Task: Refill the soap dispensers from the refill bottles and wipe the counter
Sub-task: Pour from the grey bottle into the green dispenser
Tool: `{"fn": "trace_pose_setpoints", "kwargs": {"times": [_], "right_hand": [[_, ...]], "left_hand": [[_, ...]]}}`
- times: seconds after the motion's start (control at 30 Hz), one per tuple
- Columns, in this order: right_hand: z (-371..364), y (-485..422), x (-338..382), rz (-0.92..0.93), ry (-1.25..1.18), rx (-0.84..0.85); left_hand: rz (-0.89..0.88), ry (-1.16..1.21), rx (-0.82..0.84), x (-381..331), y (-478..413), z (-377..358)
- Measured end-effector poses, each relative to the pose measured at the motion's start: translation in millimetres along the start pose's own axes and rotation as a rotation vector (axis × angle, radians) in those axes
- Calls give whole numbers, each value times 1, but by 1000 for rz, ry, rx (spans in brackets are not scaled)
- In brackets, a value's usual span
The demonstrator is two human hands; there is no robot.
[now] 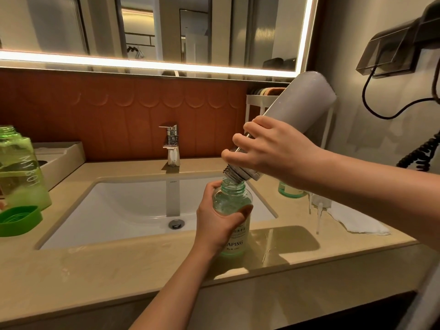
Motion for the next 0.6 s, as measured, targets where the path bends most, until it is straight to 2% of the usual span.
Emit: {"fn": "trace_pose_setpoints", "kwargs": {"times": [0.47, 0.6], "right_hand": [[-9, 2, 1, -66, -66, -7], [-15, 6, 1, -145, -133, -1]], "left_hand": [[-16, -14, -4, 0, 0, 0], [-29, -17, -15, -2, 0, 0]]}}
Point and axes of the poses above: each hand's wrist, its own y-axis away from the middle knuckle, its own z-axis out of the back of the hand, x = y × z, the point moved 4 cm from there along -y, towards the middle knuckle, and after that the axes turned 6 degrees about x, right-handed, at the moved point
